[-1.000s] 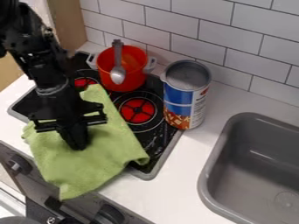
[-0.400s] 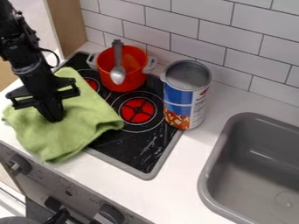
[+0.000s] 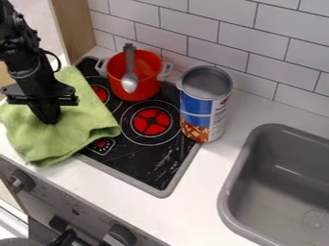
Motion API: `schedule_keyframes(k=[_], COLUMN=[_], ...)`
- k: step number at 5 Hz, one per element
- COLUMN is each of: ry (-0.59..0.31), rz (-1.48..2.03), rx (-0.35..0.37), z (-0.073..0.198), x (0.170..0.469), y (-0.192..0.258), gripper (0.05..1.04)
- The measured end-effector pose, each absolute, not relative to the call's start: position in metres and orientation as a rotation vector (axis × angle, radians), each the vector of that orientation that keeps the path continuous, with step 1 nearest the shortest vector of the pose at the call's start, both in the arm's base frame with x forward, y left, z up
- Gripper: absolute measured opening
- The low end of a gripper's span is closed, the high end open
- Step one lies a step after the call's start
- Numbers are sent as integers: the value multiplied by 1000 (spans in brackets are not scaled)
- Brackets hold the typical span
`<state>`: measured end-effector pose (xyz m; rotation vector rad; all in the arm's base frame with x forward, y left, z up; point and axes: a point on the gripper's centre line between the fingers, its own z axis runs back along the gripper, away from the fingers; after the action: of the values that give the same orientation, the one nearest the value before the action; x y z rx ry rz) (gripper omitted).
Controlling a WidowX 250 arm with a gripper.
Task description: Take the yellow clothe from right burner to the left burner
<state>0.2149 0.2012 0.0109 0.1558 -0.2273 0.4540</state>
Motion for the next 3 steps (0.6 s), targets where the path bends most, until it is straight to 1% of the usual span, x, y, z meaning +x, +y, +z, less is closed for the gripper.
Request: schedule_keyframes(k=[1,2,3], ry=[-213,-205,-171], rz=[301,210,52], rx=[221,223,216], z=[14,14,14], x=[219,225,228], y=[213,227,229], gripper=[52,52,52])
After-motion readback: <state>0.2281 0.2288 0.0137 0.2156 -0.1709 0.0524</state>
